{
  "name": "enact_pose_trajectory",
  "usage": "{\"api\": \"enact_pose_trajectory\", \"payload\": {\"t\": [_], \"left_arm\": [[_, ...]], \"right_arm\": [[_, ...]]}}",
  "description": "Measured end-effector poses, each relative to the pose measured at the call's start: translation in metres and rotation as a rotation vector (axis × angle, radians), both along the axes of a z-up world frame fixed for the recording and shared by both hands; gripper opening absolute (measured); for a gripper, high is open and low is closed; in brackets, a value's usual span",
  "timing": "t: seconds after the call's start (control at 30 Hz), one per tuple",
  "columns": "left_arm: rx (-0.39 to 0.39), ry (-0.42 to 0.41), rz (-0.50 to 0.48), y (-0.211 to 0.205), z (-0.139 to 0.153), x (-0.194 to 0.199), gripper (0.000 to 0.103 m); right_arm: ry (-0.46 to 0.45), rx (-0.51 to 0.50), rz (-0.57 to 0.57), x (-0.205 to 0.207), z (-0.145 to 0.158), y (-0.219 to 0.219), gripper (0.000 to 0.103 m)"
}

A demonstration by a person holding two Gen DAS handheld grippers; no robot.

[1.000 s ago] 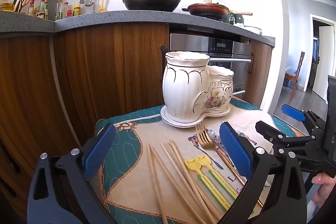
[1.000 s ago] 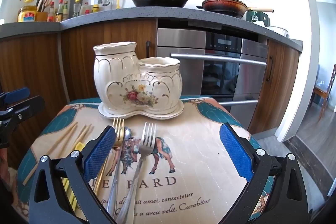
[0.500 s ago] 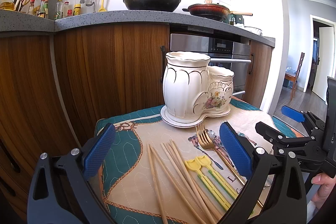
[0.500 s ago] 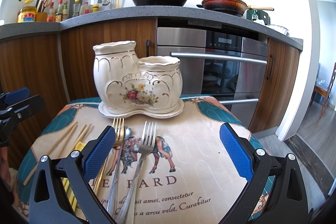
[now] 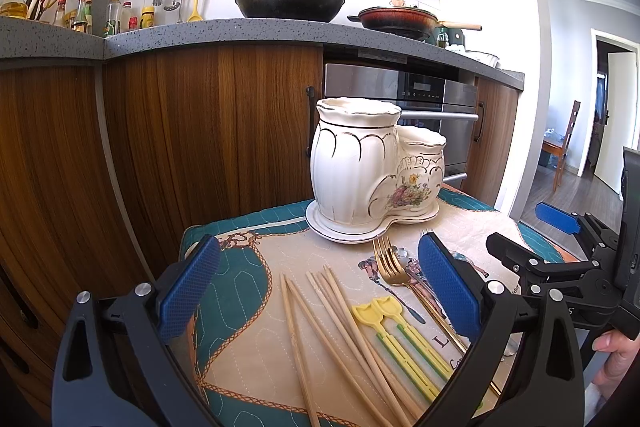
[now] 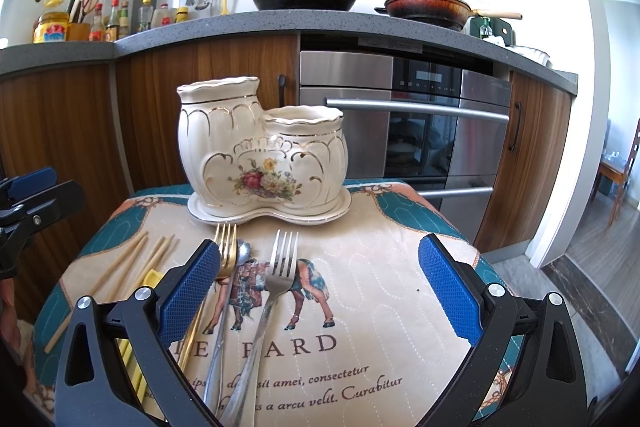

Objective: Organize utensils

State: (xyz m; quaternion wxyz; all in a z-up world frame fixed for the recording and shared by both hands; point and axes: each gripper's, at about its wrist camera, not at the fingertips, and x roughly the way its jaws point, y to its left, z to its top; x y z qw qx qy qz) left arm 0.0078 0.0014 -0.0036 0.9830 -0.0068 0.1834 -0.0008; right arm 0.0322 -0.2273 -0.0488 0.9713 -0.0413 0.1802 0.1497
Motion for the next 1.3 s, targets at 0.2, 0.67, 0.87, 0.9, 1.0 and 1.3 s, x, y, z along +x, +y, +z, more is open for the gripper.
{"api": "enact_pose_trajectory", "payload": {"t": [0.2,0.67,0.87,0.9,1.0,1.3], "left_arm": [[-0.001,0.0,0.0,0.0002,0.0001,0.0001,0.098],[-0.002,0.002,0.0,0.0006,0.0003,0.0002,0.098],[-0.004,0.002,0.0,0.0007,0.0002,0.0007,0.098],[-0.004,0.002,0.0,0.0007,0.0003,0.0004,0.098],[-0.004,0.002,0.0,0.0007,0.0002,0.0004,0.098],[-0.005,0.004,0.0,0.0009,0.0001,0.0006,0.098]], "right_arm": [[0.0,-0.001,0.0,0.0,-0.0019,0.0014,0.098],[0.004,0.001,-0.001,0.0,-0.0003,0.0004,0.098],[0.005,0.002,0.0,0.0,-0.0002,0.0005,0.098],[0.005,0.002,0.0,-0.0001,-0.0001,0.0004,0.098],[0.006,0.002,-0.001,0.0004,-0.0006,0.0007,0.098],[0.007,0.002,-0.001,0.0003,-0.0008,0.0007,0.098]]}}
